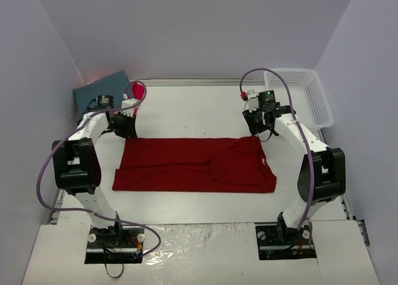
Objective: Fold and stack the t-shirts
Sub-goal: Fold the other side of the tshirt into a rectangle
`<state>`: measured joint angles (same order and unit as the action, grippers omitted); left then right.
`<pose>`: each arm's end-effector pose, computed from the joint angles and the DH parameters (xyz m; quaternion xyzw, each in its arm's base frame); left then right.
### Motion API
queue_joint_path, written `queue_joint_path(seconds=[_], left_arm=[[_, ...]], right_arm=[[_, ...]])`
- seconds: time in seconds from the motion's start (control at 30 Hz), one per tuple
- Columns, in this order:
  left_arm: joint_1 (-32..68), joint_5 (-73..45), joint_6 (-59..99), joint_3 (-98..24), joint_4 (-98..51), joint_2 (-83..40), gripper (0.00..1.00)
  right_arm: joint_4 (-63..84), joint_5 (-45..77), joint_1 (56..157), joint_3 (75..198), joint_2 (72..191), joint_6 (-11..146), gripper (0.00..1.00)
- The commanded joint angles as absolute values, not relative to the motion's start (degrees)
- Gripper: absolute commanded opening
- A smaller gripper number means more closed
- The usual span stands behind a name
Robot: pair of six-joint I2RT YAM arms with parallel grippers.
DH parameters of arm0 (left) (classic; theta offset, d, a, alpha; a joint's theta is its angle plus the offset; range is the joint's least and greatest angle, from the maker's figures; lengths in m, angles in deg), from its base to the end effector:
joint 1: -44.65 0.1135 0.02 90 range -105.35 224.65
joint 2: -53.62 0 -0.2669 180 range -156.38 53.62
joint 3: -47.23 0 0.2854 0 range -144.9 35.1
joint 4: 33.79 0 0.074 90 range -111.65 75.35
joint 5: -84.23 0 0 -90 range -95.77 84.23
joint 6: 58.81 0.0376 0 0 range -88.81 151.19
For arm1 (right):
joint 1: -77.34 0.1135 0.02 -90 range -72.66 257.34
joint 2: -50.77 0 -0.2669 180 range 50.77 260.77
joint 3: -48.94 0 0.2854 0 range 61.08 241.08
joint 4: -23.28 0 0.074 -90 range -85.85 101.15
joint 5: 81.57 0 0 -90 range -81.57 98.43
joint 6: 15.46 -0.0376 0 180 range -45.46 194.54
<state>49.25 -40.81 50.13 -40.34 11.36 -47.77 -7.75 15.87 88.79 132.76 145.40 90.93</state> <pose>0.4043 0.0109 0.2172 0.1946 0.9016 -0.2319 0.3089 0.3958 0.0851 0.2518 -0.2449 0.8779 0.0416 0.4093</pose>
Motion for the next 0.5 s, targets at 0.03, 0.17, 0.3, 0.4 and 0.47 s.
queue_joint_path(seconds=[0.03, 0.17, 0.3, 0.4, 0.47], left_arm=[[49.40, -42.68, 49.83, -44.27, 12.54, -49.74, 0.02], [49.40, -41.80, 49.30, -45.50, 11.92, -52.81, 0.02], [49.49, -40.31, 48.68, -46.55, 11.40, -55.89, 0.02], [49.57, -38.82, 48.60, -47.60, 11.66, -58.52, 0.02], [49.75, -38.29, 48.25, -47.00, 10.70, -58.53, 0.02]], right_arm=[[-9.16, 15.37, 88.77, 132.44, 144.73, 91.95, 0.35], [-9.16, 15.46, 88.77, 132.27, 145.43, 92.03, 0.35], [-9.24, 15.11, 88.86, 132.62, 146.57, 92.03, 0.35], [-9.24, 14.93, 88.94, 132.71, 147.19, 92.03, 0.35], [-9.16, 14.84, 88.95, 132.71, 147.37, 92.12, 0.35]])
